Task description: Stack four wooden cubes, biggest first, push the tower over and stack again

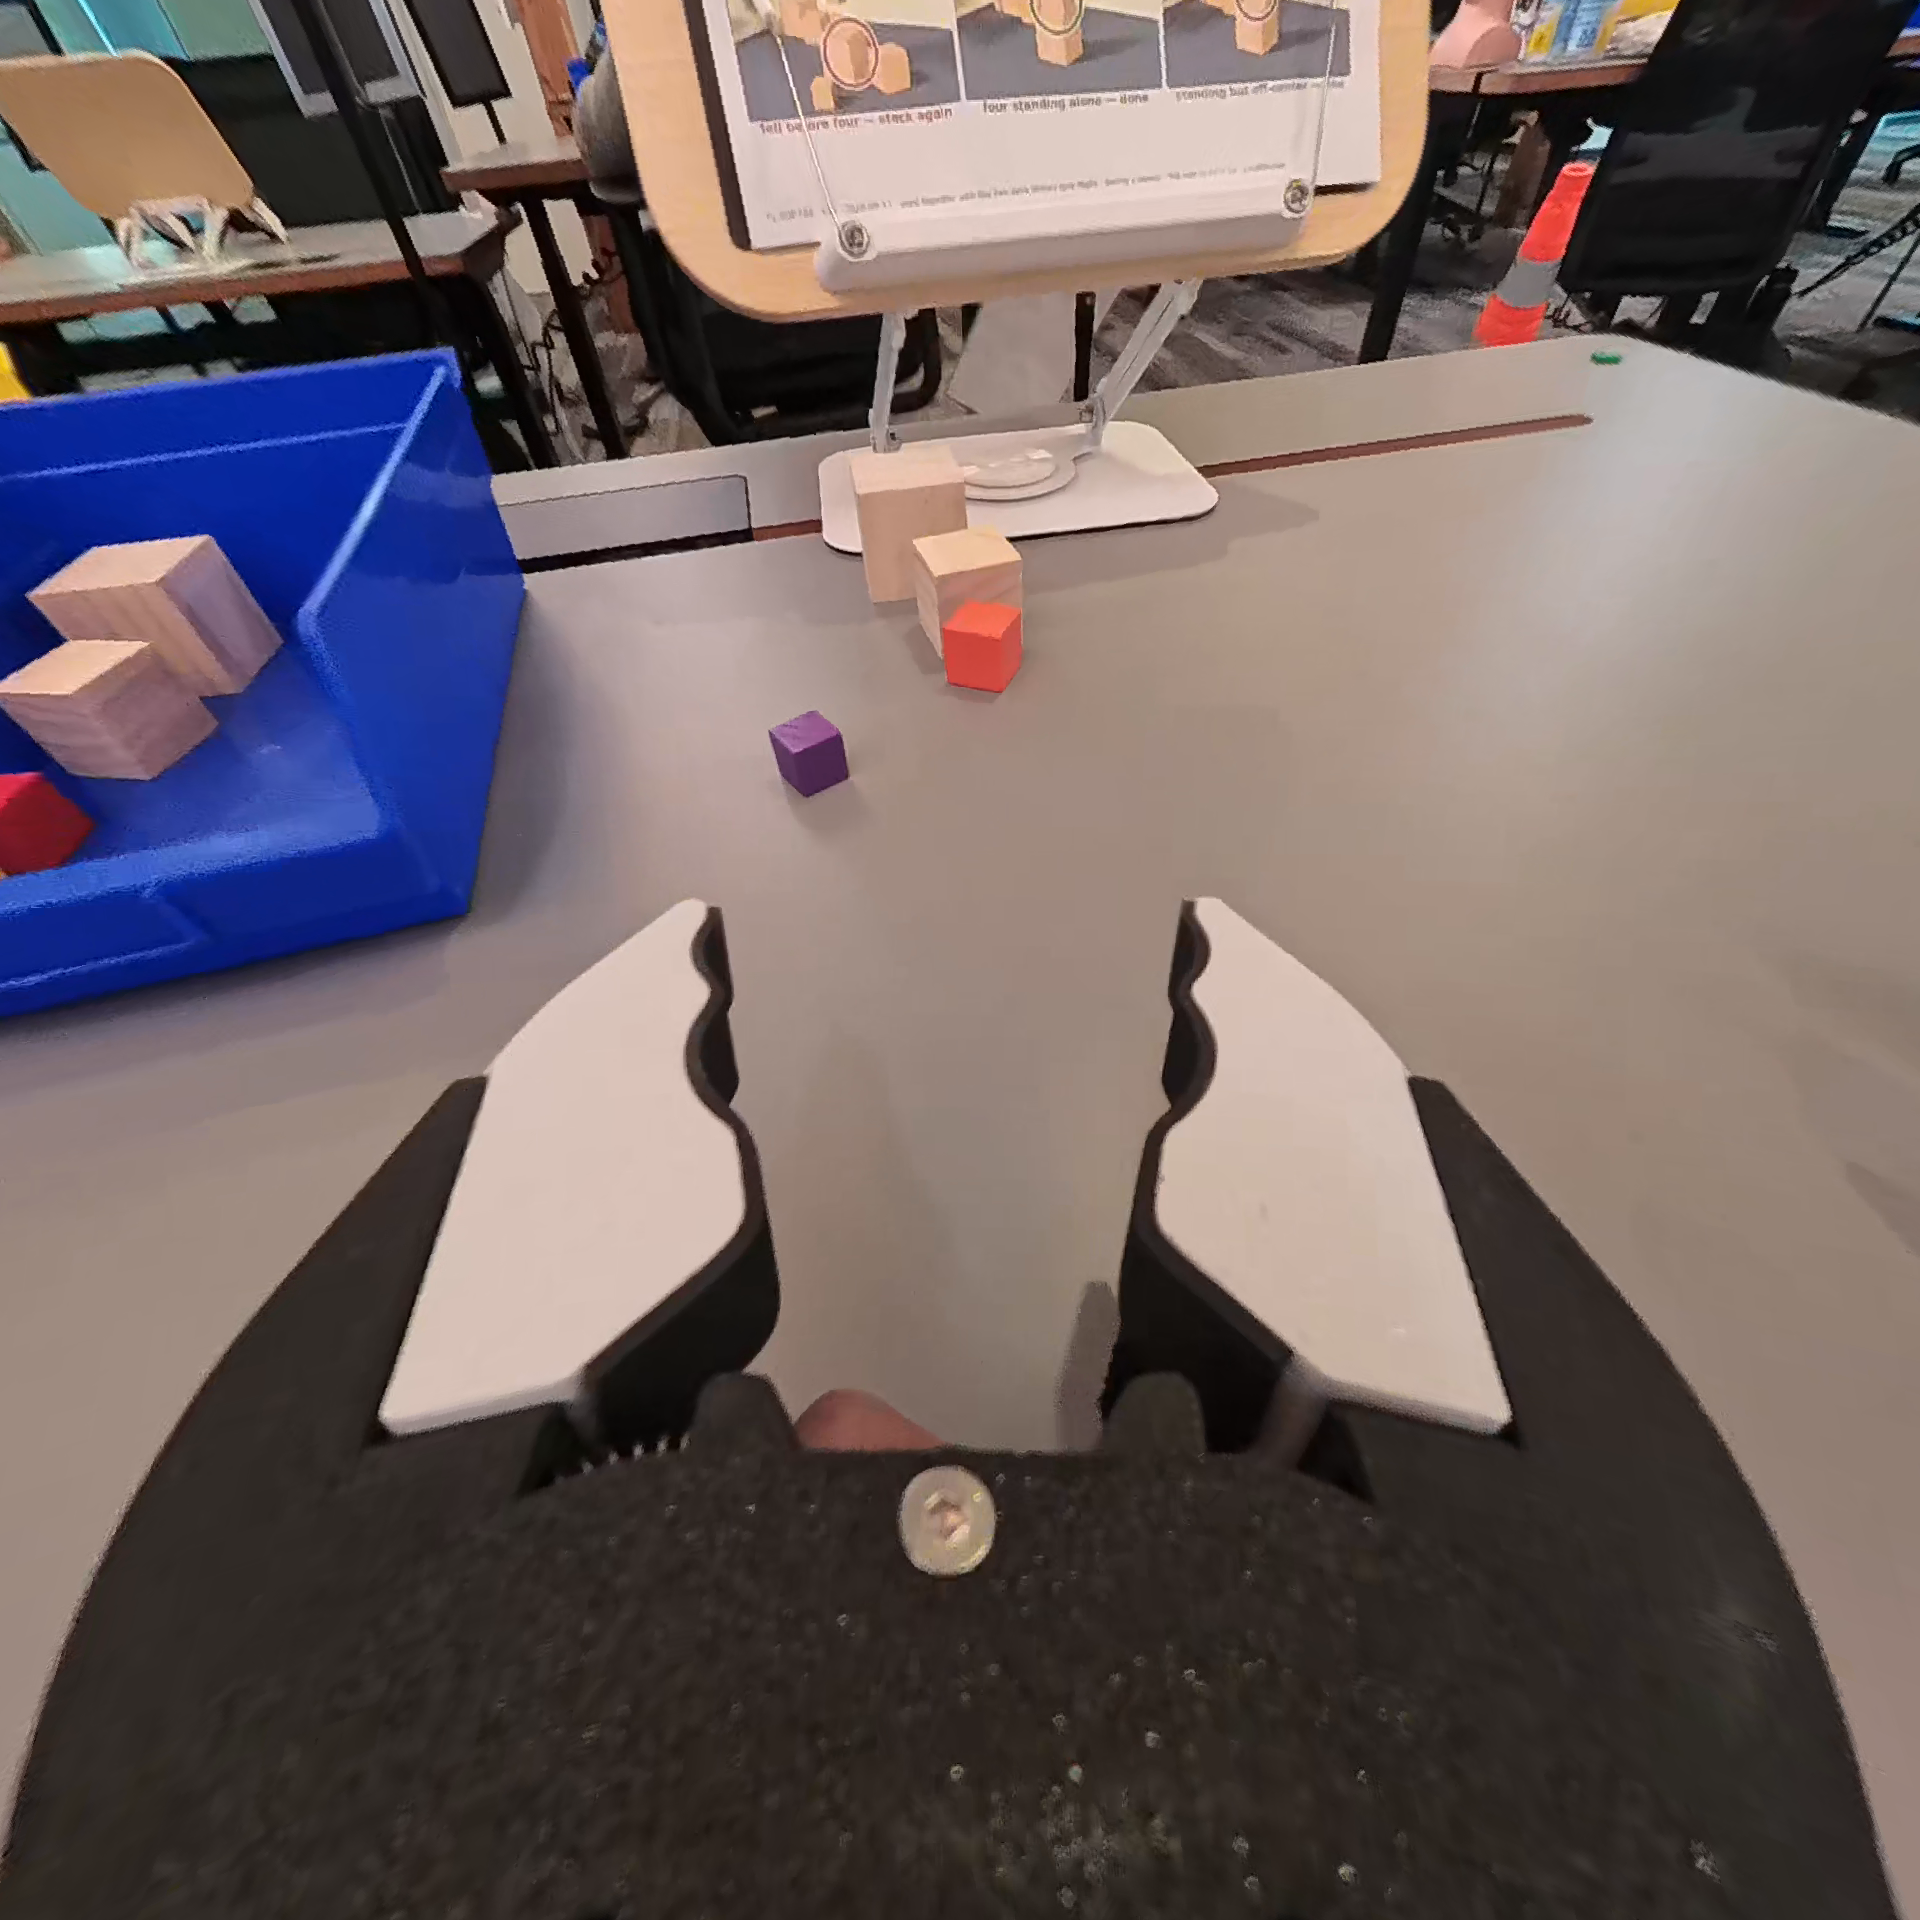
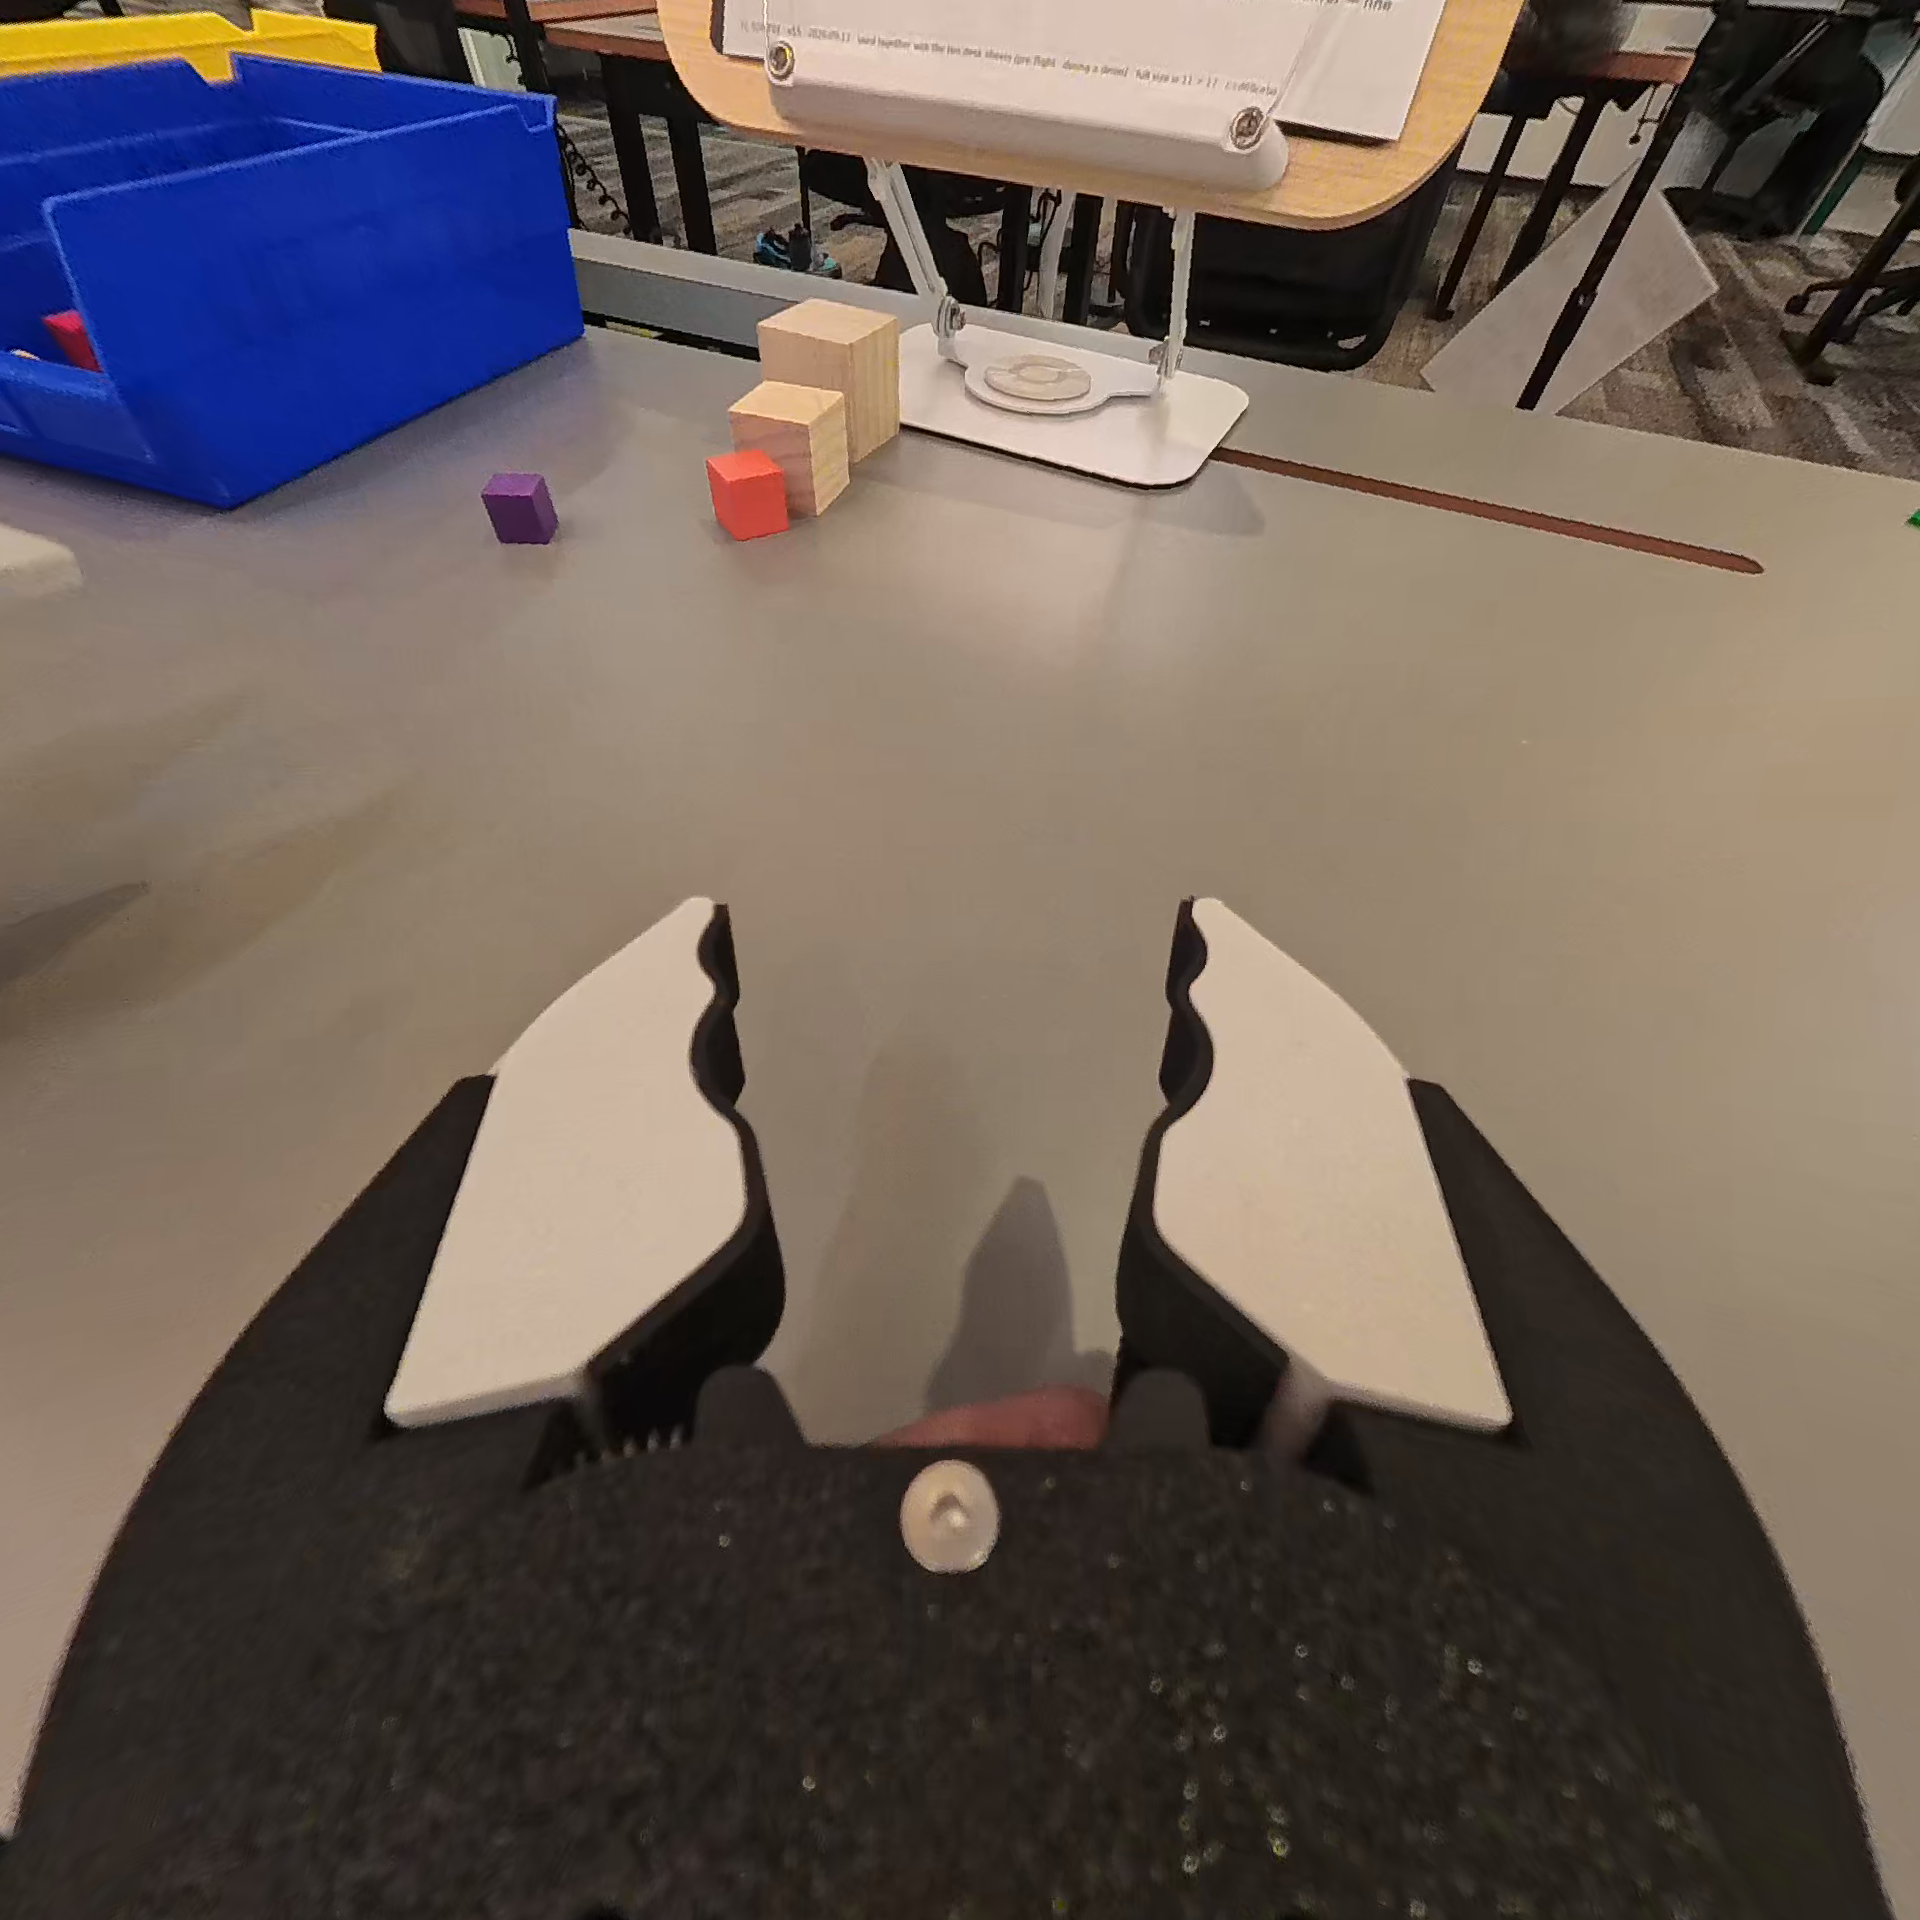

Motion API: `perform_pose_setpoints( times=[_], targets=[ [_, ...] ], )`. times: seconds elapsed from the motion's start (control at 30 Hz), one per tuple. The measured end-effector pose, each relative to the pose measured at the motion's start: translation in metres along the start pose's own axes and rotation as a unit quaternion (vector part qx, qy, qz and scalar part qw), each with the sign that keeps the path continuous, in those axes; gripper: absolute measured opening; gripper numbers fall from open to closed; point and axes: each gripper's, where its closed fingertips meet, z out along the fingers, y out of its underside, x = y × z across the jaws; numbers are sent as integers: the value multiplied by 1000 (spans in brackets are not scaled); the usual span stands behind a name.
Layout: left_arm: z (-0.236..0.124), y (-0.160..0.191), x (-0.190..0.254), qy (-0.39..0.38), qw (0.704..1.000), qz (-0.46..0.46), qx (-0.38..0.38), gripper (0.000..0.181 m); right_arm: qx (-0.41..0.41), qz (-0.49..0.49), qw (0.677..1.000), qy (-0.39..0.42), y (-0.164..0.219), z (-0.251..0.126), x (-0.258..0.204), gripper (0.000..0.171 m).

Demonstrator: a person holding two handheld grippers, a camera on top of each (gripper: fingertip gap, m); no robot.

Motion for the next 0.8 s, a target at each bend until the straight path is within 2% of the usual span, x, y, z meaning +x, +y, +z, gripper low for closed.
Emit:
perform_pose_setpoints(
  times=[0.1, 0.2, 0.37, 0.57, 0.8],
  targets=[
    [34, -20, 7, 17, 999, -4, -35, 85, -1, 2, 1000, -1, -1, 0, 3, 79],
    [90, -41, 16, 31, 994, 8, -107, 90, -1, 8, 1000, -4, -2, 0, 7, 79],
    [191, -73, -1, -21, 984, 3, -174, 90, -4, 18, 1000, -15, -1, 0, 10, 78],
    [281, -67, -9, -44, 960, -62, -269, 91, -5, 21, 999, -33, -2, -1, 8, 76],
    [326, -42, -25, -88, 939, -55, -328, 89, 2, 36, 998, -58, -10, -3, 2, 75]
  ],
)
